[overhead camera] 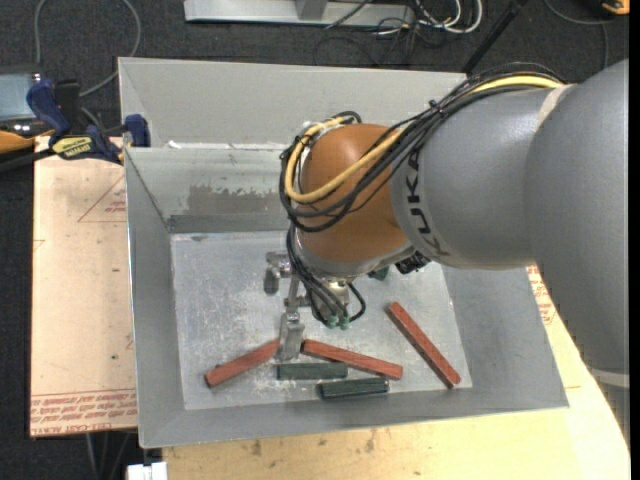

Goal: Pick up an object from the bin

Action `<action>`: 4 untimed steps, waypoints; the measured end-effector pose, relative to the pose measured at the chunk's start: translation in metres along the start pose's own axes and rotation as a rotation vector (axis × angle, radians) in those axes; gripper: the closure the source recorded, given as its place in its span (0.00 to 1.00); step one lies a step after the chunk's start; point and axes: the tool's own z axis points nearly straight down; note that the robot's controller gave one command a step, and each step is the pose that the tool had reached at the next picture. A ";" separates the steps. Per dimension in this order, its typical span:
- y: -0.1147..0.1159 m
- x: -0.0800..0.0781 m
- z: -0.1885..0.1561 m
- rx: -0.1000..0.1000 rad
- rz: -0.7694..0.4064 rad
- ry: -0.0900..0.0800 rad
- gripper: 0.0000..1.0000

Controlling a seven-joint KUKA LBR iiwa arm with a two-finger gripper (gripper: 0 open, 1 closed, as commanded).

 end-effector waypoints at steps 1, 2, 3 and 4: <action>0.015 -0.008 0.082 0.000 -0.379 0.004 0.00; 0.015 -0.010 0.080 -0.001 -0.377 -0.006 1.00; -0.011 -0.023 0.033 0.001 -0.351 -0.007 1.00; 0.008 -0.034 -0.074 -0.001 -0.337 -0.012 1.00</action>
Offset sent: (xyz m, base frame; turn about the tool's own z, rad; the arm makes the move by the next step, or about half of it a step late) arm 0.0084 0.0139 -0.0818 -0.3800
